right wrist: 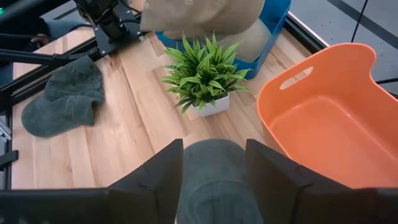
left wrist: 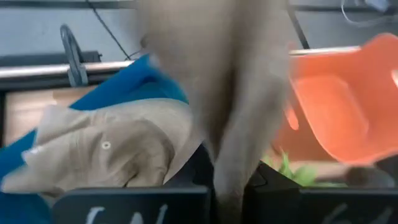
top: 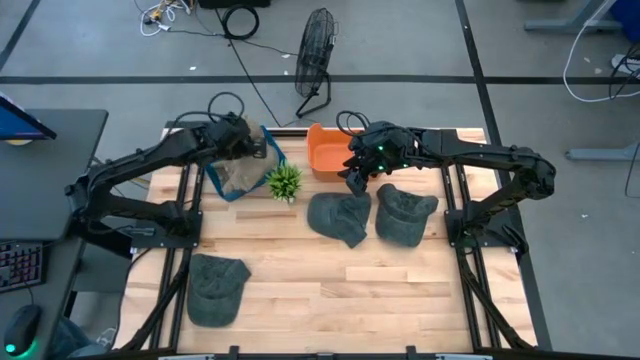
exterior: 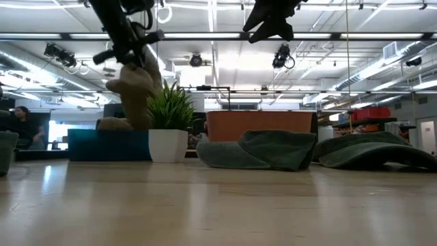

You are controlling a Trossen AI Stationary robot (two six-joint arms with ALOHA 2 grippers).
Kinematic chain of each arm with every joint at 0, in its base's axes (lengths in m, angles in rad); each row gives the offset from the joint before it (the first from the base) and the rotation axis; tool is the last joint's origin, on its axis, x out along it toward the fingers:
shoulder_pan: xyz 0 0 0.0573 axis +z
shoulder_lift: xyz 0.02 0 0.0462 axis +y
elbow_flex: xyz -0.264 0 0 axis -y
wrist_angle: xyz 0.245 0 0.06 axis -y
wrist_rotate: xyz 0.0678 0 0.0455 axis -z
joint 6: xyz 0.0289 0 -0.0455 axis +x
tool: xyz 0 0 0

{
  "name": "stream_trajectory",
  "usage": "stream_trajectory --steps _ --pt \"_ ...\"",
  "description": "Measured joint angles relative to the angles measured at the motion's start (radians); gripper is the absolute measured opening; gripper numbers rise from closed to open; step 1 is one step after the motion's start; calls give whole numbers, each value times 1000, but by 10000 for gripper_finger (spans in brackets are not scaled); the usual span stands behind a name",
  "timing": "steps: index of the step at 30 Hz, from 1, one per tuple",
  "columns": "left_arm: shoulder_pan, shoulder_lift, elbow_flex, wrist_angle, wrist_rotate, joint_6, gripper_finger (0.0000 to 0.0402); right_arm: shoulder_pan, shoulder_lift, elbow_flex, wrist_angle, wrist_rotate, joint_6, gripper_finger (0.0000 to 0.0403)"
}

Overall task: Pick & Place hat
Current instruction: Put the brown cap into the blue bin

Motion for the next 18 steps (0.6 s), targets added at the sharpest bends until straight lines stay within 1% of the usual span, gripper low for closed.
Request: stream_trajectory --steps 4,6,9,15,18 --pt "14 0 -92 114 -1 -86 17 0 0 0 0 0 0 176" --pt "14 0 -117 183 -1 -110 17 0 0 0 0 0 0 176" --pt "13 -1 -113 241 1 -116 17 0 0 0 0 0 0 176" --pt "13 -5 -66 239 -19 -102 17 -1 0 0 0 0 0 176" --pt "13 -18 -61 239 -32 -127 17 -1 0 0 0 0 0 176"
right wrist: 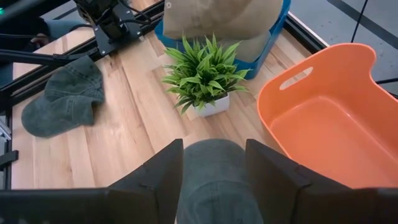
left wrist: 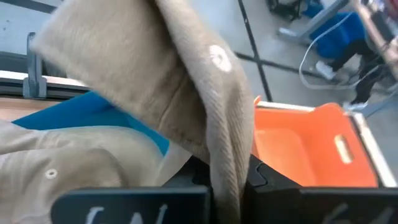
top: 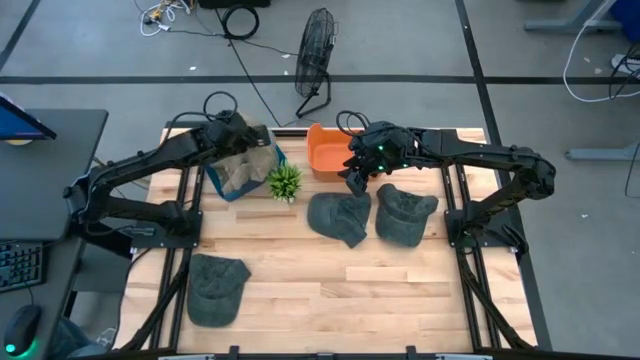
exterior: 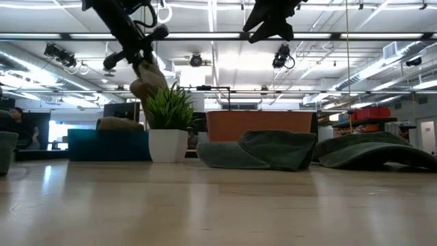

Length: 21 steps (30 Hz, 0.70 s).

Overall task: Pick & Place hat
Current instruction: Put the brown cap into the blue bin

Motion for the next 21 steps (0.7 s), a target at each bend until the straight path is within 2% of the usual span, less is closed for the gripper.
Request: stream_trajectory --steps 7,21 --pt "-7 -9 -9 -131 -37 -61 18 0 0 0 0 0 0 176" --pt "-11 -8 -186 -123 -56 -190 18 0 0 0 0 0 0 176"
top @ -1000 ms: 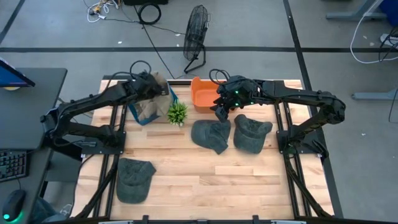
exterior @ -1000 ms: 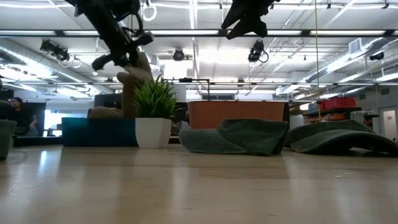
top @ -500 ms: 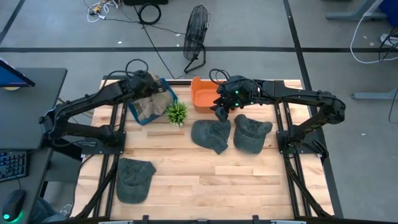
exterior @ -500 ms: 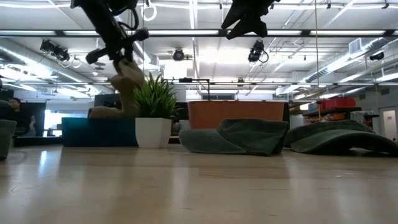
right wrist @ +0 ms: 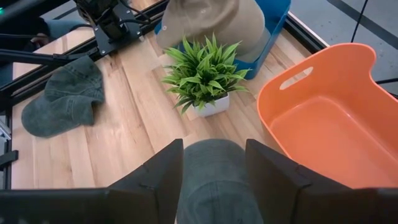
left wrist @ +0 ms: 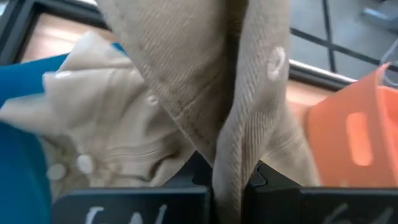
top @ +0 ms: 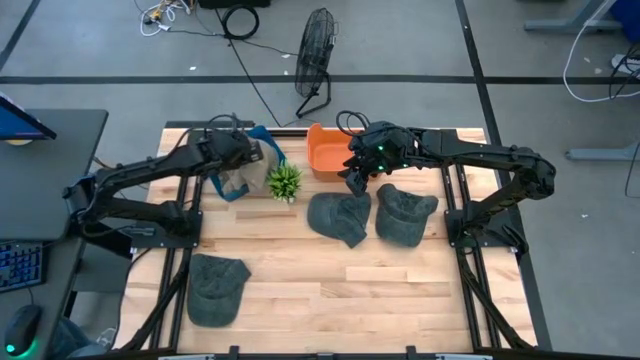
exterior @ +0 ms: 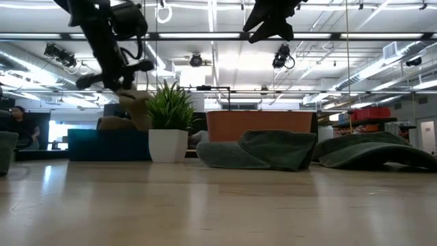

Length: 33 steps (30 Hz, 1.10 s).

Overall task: Pick & Place hat
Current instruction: Put the brown cap into the blue bin

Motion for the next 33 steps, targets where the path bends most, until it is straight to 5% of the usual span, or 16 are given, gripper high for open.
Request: stream_trajectory --steps 10,26,33 --pt "0 0 -31 -82 -64 14 27 0 0 0 0 -2 13 176" --pt "25 0 -29 -301 -94 62 168 0 0 0 0 -3 27 176" --pt "21 -26 112 -452 -68 120 196 0 0 0 0 -3 27 176"
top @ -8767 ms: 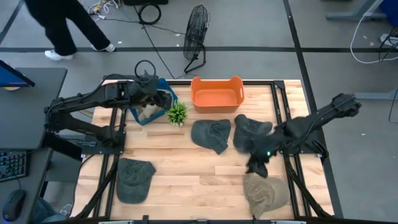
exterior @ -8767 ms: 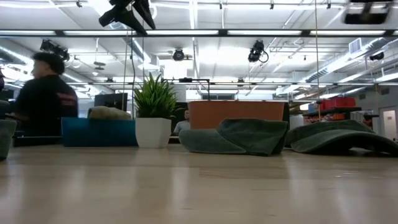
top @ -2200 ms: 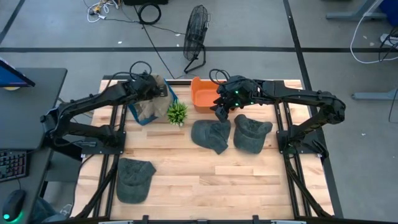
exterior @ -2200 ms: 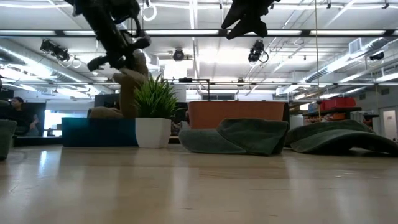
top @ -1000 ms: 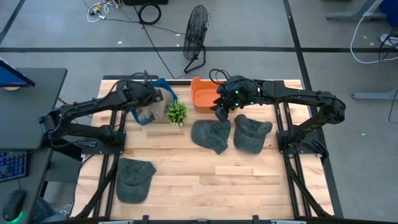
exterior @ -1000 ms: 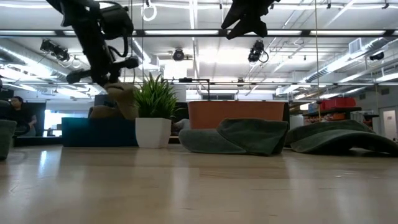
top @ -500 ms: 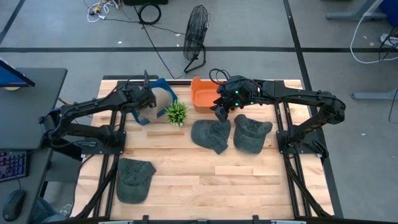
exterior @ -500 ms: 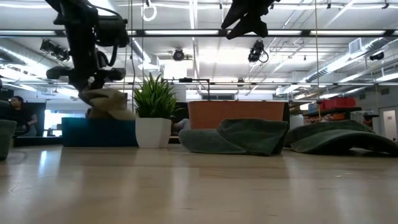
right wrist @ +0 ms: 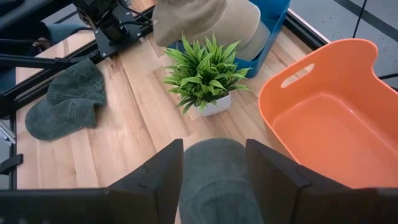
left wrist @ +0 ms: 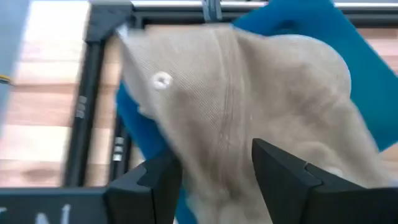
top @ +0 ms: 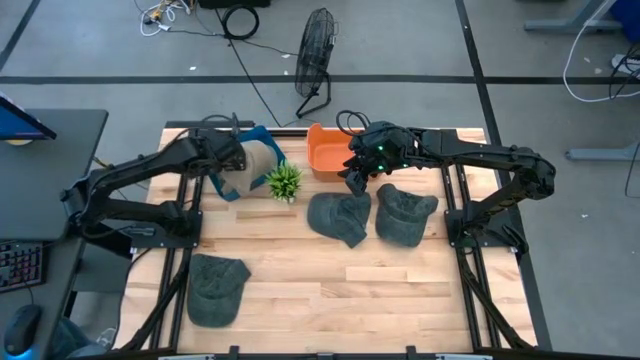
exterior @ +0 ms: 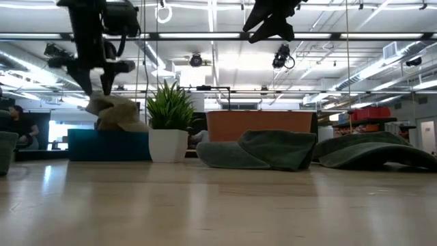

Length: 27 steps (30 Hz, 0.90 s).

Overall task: Pick & Place hat
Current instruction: Put the brown cap into the blue bin

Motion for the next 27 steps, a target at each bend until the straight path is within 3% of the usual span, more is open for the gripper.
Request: stream_trajectory --steps 5,10,14,19,27 --pt "0 0 127 -202 -31 42 197 1 0 0 0 -8 0 176" --pt "-14 -4 150 -154 65 95 178 1 0 0 0 -8 0 176" --pt "-54 6 91 -49 142 86 119 1 0 0 0 -8 0 176" --pt "-66 15 -15 4 143 19 21 1 0 0 0 -8 0 176" --pt "0 15 -185 125 134 19 4 1 0 0 0 -8 0 176"
